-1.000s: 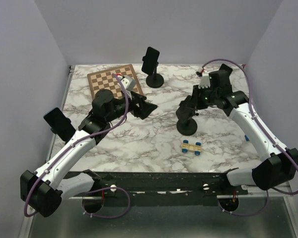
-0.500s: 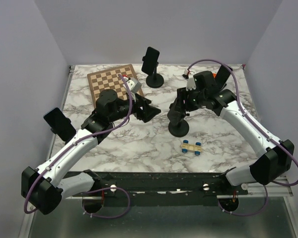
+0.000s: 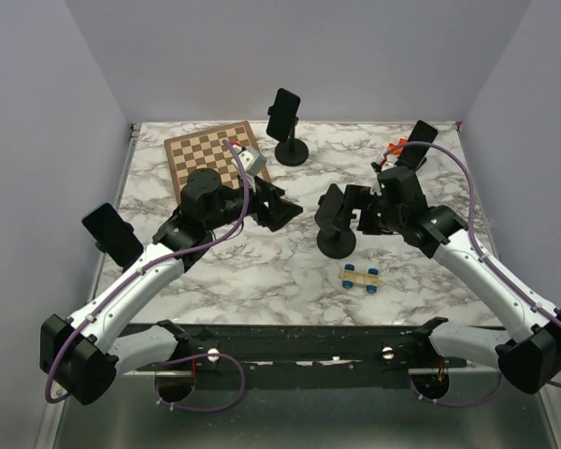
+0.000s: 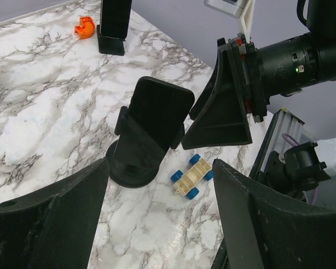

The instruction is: Remove the phone from the phone stand

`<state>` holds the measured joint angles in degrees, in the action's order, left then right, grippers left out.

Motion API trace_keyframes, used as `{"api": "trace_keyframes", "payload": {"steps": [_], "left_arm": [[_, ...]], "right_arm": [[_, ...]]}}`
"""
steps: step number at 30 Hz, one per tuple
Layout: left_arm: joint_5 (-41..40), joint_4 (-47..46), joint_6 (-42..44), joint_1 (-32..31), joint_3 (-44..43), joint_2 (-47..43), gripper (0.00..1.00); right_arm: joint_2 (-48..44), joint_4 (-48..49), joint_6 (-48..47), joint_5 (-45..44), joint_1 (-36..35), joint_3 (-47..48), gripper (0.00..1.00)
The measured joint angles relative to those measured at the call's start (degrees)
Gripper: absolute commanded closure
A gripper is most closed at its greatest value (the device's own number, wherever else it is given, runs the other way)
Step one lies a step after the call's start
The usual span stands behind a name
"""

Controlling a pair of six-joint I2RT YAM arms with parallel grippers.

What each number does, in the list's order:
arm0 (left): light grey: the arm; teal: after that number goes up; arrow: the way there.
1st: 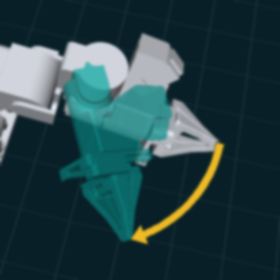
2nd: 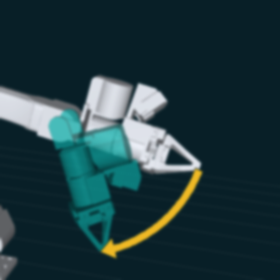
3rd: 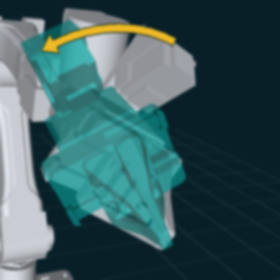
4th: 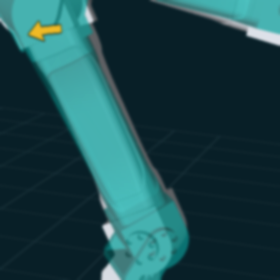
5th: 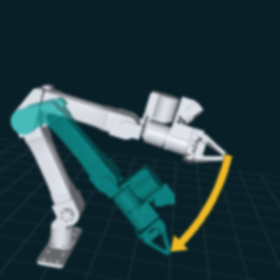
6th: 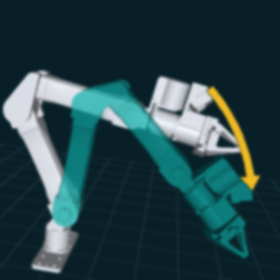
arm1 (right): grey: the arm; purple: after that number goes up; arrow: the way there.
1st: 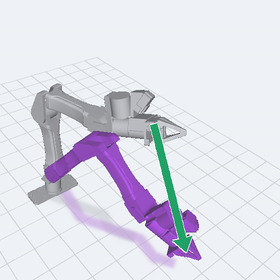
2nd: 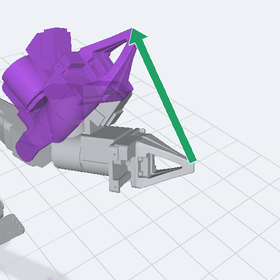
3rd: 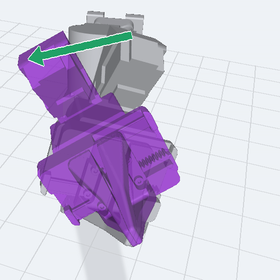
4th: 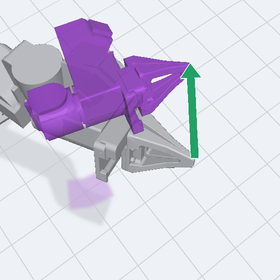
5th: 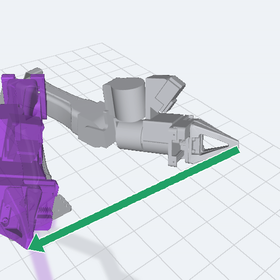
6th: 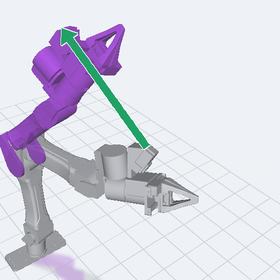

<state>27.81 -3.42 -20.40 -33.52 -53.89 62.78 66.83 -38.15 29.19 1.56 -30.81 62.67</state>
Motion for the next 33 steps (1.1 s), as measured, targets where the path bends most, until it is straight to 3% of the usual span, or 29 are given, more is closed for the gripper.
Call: {"api": "trace_keyframes", "payload": {"steps": [4, 8, 22, 27, 33], "left_arm": [[0.0, 0.11, 0.02, -0.04, 0.0, 0.0, 0.18], [-0.04, 0.17, 0.02, -0.26, 0.0, 0.0, 0.18], [-0.11, 1.29, 0.24, -0.37, -0.11, 0.0, 0.18], [-0.11, 1.46, 0.28, -0.37, -0.11, 0.0, 0.18], [-0.13, 1.51, 0.28, -0.37, -0.11, 0.0, 0.18]], "right_arm": [[-0.81, 4.61, 2.8, 0.9, -1.95, -2.47, 0.04], [0.96, 5.51, 3.96, -1.29, -3.1, -2.29, 0.2], [2.27, 4.98, 4.35, -8.46, -3.26, -2.32, 0.51], [1.88, 3.65, 3.98, -10.88, -3.63, -2.29, 0.49], [0.26, -2.12, 3.13, -16.63, -3.69, -1.73, 0.22]]}}
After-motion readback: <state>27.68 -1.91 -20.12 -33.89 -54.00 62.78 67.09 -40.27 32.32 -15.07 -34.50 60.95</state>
